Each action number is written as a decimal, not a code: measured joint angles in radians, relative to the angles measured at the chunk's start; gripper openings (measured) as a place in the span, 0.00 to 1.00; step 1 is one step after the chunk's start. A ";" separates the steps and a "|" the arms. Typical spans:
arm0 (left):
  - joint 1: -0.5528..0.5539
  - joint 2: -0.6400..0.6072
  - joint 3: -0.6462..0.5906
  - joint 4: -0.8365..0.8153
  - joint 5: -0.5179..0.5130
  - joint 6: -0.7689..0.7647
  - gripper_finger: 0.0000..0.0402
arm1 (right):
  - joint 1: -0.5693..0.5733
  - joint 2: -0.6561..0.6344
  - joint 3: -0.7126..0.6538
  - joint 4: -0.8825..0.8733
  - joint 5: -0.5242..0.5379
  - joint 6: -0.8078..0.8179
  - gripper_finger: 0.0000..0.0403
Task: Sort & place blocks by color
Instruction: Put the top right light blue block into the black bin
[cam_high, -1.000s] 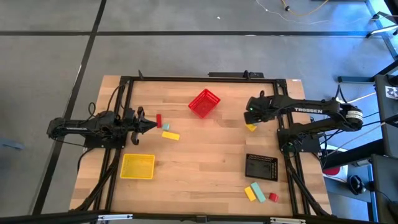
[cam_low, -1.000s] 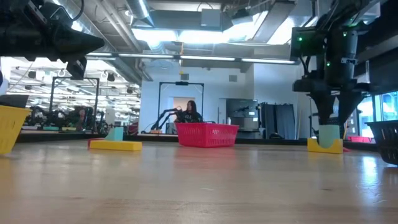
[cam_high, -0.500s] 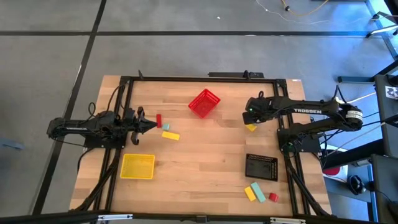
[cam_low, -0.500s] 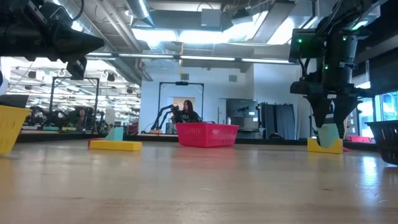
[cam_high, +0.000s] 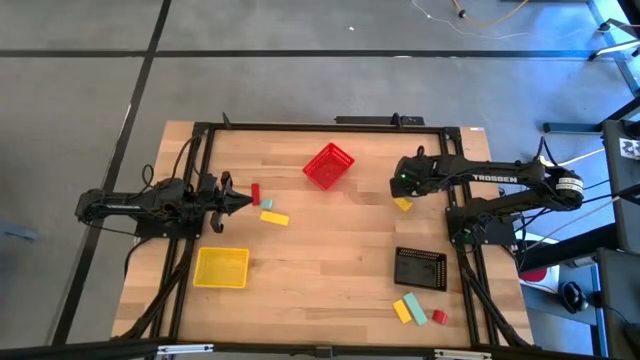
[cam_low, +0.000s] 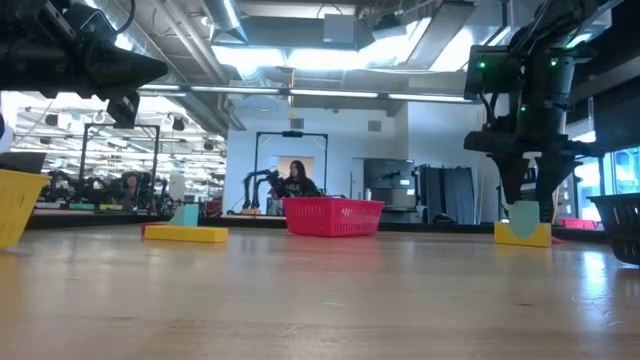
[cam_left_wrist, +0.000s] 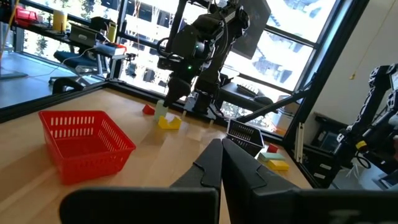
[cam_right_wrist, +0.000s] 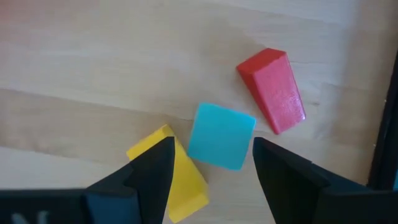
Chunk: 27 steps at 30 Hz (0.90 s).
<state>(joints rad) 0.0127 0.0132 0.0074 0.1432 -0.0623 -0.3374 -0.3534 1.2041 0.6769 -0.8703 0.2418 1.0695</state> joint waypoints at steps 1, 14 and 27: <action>0.000 0.000 0.000 0.000 0.000 0.000 0.00 | 0.000 0.000 0.000 0.000 0.000 0.010 0.55; 0.000 0.000 0.000 0.000 0.000 0.000 0.00 | 0.000 0.000 0.000 0.009 0.051 0.105 0.55; 0.000 0.000 0.000 0.000 0.000 0.000 0.00 | 0.000 0.087 0.001 0.009 0.045 0.105 0.55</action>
<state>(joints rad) 0.0128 0.0132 0.0071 0.1432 -0.0620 -0.3370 -0.3533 1.2908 0.6777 -0.8618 0.2871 1.1742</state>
